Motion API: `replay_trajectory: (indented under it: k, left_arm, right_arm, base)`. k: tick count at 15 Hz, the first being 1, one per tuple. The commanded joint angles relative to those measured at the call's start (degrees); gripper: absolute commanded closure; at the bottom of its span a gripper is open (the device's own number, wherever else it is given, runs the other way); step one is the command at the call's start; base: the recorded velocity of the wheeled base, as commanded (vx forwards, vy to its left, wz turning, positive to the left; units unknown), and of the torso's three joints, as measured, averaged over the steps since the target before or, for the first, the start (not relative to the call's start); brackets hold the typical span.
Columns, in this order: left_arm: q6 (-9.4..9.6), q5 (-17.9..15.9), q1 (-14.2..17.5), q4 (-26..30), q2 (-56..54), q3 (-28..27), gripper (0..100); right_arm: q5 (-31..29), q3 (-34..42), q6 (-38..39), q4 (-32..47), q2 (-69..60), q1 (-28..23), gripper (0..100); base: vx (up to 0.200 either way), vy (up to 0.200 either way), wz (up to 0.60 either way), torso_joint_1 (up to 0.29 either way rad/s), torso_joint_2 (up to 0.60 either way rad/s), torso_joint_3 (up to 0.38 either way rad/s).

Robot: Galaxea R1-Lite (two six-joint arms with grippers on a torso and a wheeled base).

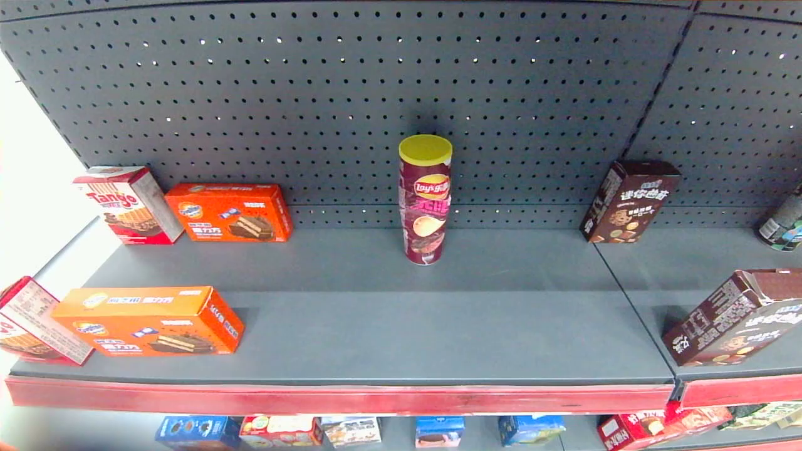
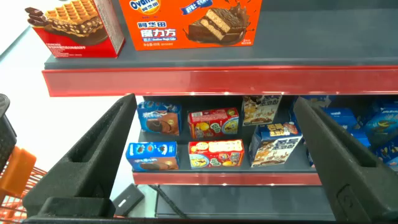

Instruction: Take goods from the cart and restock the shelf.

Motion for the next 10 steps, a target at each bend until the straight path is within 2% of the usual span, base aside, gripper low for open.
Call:
replay_trajectory:
  k: [1, 10]
  left_arm:
    - [0.0, 0.0, 0.0, 0.0, 0.0, 0.0, 0]
    - [0.0, -0.2, 0.0, 0.0, 0.0, 0.0, 0]
  right_arm:
    - [0.0, 0.0, 0.0, 0.0, 0.0, 0.0, 0]
    - [0.0, 0.0, 0.0, 0.0, 0.0, 0.0, 0]
  base:
    - [0.0, 0.0, 0.0, 0.0, 0.0, 0.0]
    - [0.0, 0.0, 0.0, 0.0, 0.0, 0.0]
